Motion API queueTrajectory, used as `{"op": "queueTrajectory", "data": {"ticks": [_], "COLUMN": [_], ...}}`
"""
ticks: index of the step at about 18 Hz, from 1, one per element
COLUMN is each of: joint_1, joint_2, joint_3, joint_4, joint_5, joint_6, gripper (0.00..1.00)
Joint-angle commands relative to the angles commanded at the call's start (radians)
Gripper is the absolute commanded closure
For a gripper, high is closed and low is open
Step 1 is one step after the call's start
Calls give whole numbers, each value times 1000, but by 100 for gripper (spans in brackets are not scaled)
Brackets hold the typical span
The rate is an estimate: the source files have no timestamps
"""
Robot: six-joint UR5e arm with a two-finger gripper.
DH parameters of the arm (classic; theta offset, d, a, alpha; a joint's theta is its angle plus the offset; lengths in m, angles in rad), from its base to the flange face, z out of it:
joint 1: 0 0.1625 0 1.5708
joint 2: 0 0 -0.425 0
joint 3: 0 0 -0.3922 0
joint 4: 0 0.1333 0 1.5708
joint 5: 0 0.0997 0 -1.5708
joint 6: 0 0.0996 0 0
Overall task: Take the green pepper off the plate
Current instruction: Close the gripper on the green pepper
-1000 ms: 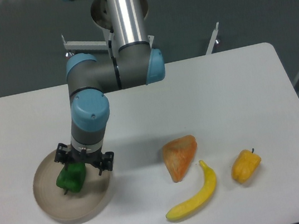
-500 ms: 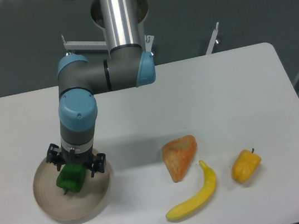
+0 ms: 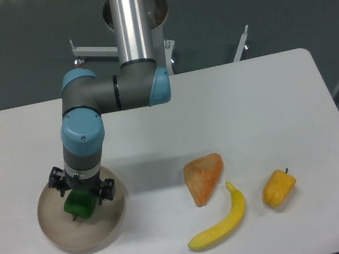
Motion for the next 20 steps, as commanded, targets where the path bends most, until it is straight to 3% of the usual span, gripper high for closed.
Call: {"op": "queueTrajectory", "data": {"ticks": [11,12,14,16,20], "joint_1": [-2,-2,-3,-3,-3], "joint_2": [-9,-9,-9,-9,-9], "joint_3": [-14,-14,-14,-14,-11], "joint_4": [0,0,2,2,2], "joint_5": [0,0,0,0,0], "joint_6": [8,8,11,11,14], "gripper": [0,8,35,52,56]}}
